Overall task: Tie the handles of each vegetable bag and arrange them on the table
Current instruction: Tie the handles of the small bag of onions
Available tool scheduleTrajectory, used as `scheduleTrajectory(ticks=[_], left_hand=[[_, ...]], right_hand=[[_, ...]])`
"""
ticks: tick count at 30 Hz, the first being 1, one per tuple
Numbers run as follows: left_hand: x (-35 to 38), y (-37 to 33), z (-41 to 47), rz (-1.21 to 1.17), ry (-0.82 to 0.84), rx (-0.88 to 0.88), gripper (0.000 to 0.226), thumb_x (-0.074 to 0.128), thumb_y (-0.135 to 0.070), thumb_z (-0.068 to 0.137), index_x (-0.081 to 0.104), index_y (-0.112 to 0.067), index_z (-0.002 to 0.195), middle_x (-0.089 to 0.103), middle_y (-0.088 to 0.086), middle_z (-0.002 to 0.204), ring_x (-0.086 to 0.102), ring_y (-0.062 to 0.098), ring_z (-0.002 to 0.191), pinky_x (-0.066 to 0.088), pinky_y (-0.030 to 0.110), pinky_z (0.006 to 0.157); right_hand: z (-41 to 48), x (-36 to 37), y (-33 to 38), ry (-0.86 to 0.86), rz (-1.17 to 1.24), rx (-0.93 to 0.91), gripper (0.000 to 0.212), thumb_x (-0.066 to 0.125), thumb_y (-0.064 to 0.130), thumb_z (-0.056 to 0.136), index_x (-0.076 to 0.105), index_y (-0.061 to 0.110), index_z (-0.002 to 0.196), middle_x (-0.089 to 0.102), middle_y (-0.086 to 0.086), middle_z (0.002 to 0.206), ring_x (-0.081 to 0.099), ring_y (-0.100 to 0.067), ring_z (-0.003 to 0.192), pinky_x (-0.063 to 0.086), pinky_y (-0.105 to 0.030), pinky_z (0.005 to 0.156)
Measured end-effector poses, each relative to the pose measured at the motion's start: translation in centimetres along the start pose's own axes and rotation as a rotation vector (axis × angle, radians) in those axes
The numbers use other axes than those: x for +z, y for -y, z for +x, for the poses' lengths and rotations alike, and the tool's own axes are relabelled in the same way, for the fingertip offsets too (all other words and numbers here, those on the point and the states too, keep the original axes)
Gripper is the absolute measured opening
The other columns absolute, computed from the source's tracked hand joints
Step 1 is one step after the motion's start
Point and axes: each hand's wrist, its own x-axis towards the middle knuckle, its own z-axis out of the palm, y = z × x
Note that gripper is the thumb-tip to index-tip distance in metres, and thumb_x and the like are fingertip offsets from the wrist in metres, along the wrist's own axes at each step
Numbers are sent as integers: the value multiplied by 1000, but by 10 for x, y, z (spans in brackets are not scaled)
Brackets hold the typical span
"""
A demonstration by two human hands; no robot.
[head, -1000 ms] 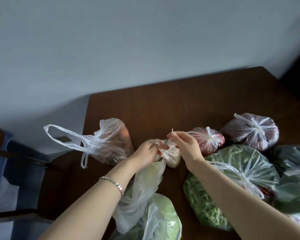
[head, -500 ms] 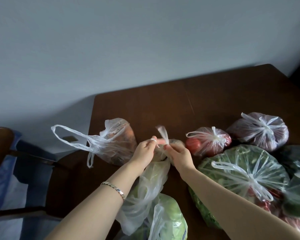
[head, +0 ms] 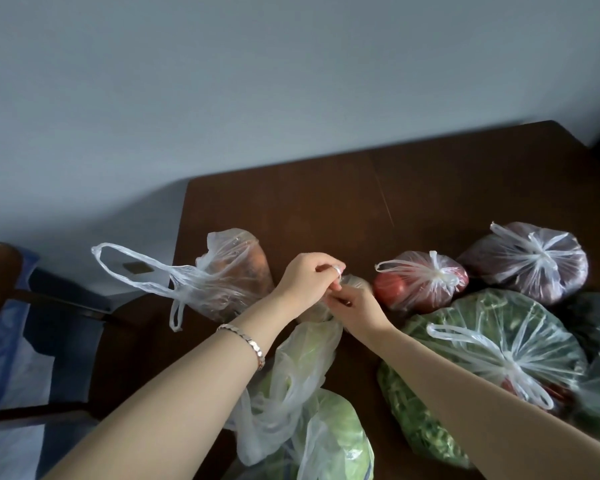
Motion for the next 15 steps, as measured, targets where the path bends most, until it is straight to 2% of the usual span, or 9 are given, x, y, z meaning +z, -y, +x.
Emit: scheduleTrajectory(ticks=[1,3,5,6,8,10,13,15], left_hand=[[0,2,1,20,-15,-1,26,50,-10,89,64,-14,111,67,-1,79,61,11,74,53,25,75],[-1,9,1,135,-10,17,35,48,-11,88,55,-19,121,64,-3,94,57,9,81,48,22,78],[-2,20,-3,306,67,57,34,49,-15,91,54,-17,124,58,-2,106,56,12,94,44,20,83],[-2,26,-5,375,90,94,31,50,-16,92,57,-13,122,58,1,108,57,14,98,42,18,83],[0,36,-8,416,67,170,27,52,-13,92,64,-7,115,61,8,107,58,18,100,39,16,83],[1,37,-11,396,-4,180,24,54,-8,90,68,-6,110,64,10,102,60,20,97,41,19,81],[5,39,-13,464,-78,130,25,52,-6,89,71,-10,105,66,6,100,60,21,95,46,26,78],[7,39,-15,532,-101,76,27,50,-8,85,72,-15,100,66,0,102,60,20,96,49,28,77]], right_hand=[[0,0,2,-15,61,60,20,55,10,90,69,5,78,57,11,53,47,3,48,35,-9,53],[-1,0,3,-39,227,195,25,54,12,91,64,10,68,46,12,39,40,-1,36,30,-9,40],[-1,0,6,-67,367,269,21,54,10,90,65,6,73,45,4,48,36,-5,44,26,-11,42],[-1,0,7,-83,429,292,21,54,8,91,65,6,74,46,-1,54,38,-8,46,29,-13,44],[-2,-1,12,-104,555,333,21,51,3,91,64,6,74,49,-5,59,46,-3,42,37,-10,44],[-3,-1,14,-134,584,345,16,54,3,90,65,1,79,52,-6,59,49,-3,42,40,-7,43],[-3,-2,12,-234,546,363,12,60,5,86,68,-2,81,57,-8,60,49,-11,47,43,-10,43],[-3,-1,11,-273,534,370,13,60,3,85,68,1,75,57,-8,59,52,-5,42,45,-10,44]])
